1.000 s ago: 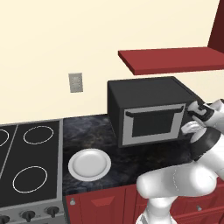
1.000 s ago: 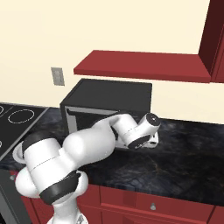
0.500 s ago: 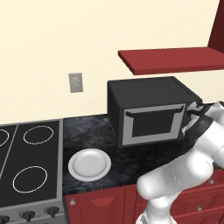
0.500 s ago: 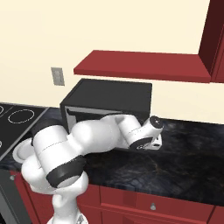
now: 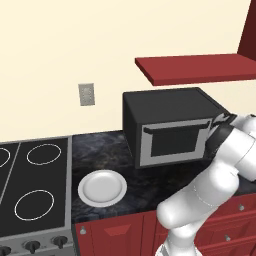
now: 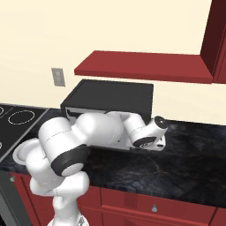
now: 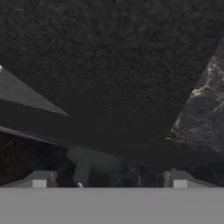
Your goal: Pick up the bagel from the plate, place it on the toaster oven rack, close the door, and set the timer.
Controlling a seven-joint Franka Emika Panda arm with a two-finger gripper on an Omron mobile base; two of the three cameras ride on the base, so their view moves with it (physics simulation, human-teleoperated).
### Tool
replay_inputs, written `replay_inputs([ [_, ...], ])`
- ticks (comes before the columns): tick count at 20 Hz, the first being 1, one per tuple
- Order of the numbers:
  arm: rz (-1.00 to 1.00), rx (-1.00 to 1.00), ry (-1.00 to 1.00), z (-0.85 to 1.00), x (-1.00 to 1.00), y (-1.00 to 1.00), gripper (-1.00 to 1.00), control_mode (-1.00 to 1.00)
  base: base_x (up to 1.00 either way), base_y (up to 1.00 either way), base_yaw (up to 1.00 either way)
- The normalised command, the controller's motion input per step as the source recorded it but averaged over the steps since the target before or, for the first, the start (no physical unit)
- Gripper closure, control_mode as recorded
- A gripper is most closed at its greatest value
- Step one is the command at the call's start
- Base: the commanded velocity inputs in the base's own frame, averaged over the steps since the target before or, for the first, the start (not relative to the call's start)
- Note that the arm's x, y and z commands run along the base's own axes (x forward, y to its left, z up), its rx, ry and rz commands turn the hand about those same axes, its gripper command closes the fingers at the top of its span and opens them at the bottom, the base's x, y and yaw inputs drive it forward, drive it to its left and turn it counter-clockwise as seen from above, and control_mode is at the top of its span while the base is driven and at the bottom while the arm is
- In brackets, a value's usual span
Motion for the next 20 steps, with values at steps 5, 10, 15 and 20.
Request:
replay_inputs([
  [5, 0.00, 0.00, 0.00, -0.11, 0.00, 0.00, -1.00, -1.00, 0.00, 0.00, 0.00],
  [10, 0.00, 0.00, 0.00, -0.07, 0.02, 0.00, -1.00, -1.00, 0.00, 0.00, 0.00],
  [15, 0.00, 0.02, 0.00, 0.00, 0.11, 0.00, 1.00, -1.00, 0.00, 0.00, 0.00],
  [20, 0.00, 0.09, 0.00, 0.00, 0.09, -0.02, 1.00, -1.00, 0.00, 0.00, 0.00],
])
